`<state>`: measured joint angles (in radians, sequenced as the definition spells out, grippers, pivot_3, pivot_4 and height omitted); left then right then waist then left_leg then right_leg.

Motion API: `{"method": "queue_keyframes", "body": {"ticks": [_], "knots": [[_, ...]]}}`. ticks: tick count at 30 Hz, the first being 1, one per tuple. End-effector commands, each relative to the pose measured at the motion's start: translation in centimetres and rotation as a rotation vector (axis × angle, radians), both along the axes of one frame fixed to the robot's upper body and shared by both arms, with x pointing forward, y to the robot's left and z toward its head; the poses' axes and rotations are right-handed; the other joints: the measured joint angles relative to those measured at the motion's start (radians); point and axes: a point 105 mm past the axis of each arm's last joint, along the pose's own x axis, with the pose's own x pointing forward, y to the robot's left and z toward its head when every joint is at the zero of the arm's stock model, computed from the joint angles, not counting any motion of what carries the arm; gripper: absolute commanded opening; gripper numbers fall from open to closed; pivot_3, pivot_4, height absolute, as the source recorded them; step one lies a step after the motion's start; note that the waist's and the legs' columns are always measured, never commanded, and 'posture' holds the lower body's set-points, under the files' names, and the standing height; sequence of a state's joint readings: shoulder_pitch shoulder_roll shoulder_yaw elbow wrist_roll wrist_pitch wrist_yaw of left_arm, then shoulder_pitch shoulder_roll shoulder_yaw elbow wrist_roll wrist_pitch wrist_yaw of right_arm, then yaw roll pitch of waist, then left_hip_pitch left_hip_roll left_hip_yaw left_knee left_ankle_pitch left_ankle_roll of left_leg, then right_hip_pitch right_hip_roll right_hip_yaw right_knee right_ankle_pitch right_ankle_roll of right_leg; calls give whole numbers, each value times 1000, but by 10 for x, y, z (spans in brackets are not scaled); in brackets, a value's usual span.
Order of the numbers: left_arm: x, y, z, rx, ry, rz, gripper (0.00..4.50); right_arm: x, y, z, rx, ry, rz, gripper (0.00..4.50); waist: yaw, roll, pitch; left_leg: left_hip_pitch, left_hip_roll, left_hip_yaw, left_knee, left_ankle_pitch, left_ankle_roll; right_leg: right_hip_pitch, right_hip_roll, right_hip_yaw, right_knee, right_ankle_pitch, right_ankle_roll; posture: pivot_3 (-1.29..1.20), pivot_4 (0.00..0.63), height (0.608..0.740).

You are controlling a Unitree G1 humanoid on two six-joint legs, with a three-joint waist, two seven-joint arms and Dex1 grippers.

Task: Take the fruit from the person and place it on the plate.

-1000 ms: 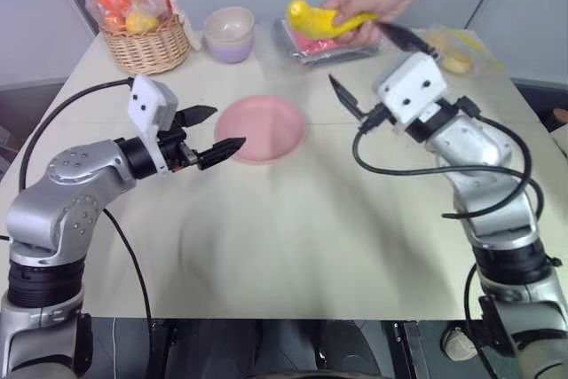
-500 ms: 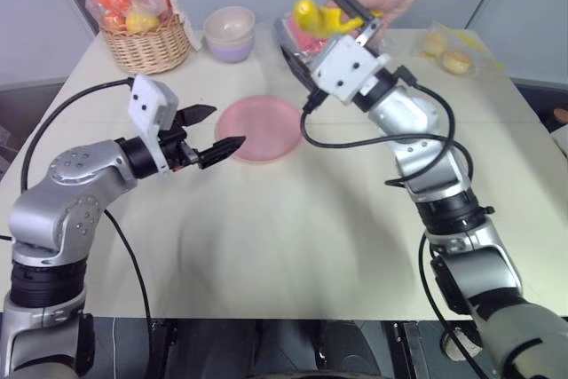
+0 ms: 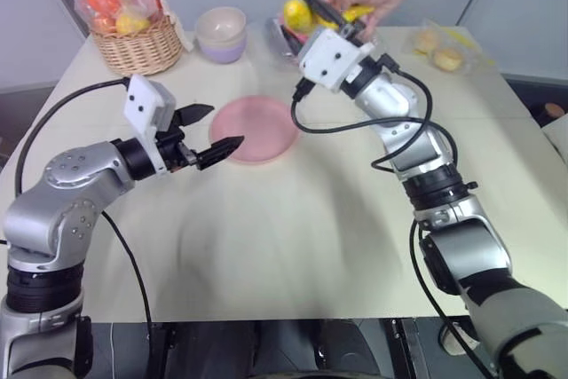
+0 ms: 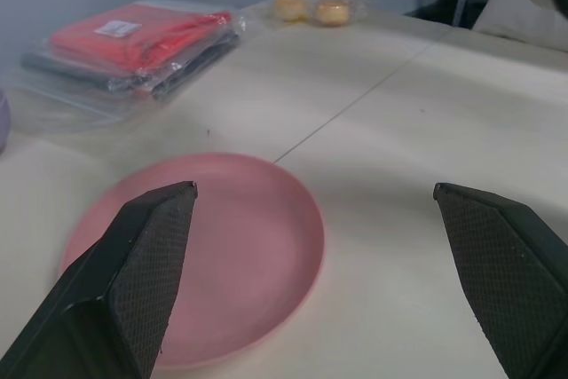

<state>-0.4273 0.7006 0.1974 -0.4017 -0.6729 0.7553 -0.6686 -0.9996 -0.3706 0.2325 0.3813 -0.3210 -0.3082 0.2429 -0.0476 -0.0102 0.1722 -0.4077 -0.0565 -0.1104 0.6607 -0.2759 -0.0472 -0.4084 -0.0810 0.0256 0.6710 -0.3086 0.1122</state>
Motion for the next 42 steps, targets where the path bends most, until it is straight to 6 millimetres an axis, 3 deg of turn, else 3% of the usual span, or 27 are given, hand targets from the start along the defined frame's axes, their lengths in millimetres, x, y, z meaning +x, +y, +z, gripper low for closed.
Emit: {"method": "queue_keyframes", "body": {"ticks": [1,6,11,15,19,25,33,42], "knots": [[-4,1,11,3,-51,-3,4500,-7,0,19,23,-68,13,689,0,0,0,0,0,0,0,0,0,0,0,0,0,0,0,0,150,740],[-3,0,12,4,-52,-7,4500,-9,1,16,31,-41,34,689,0,0,0,0,0,0,0,0,0,0,0,0,0,0,0,0,150,740],[-3,2,12,7,-51,1,4500,-10,8,7,142,114,103,689,0,0,0,0,0,0,0,0,0,0,0,0,0,0,0,0,150,740],[-2,12,8,12,-37,55,4500,-11,23,-8,321,367,199,689,-3,0,0,0,0,0,0,0,0,0,0,0,1,0,0,0,150,740],[-2,45,4,47,-27,184,4500,-19,50,-22,367,503,310,689,-11,0,0,0,0,-1,-1,0,0,-1,0,0,1,0,0,0,150,740],[-15,63,0,66,-14,257,4500,-18,82,-45,399,633,390,689,-17,0,0,0,0,-1,-2,1,-1,-1,0,0,1,0,0,0,150,740],[-31,65,0,70,-4,286,4500,-17,110,-88,313,693,419,689,-21,0,0,0,0,-2,-3,1,-2,-1,0,0,1,0,0,0,150,740],[-35,61,0,70,5,285,4500,-16,118,-111,207,632,410,689,-22,0,0,0,0,-2,-3,1,-2,-1,0,0,1,0,0,0,150,740]]}}
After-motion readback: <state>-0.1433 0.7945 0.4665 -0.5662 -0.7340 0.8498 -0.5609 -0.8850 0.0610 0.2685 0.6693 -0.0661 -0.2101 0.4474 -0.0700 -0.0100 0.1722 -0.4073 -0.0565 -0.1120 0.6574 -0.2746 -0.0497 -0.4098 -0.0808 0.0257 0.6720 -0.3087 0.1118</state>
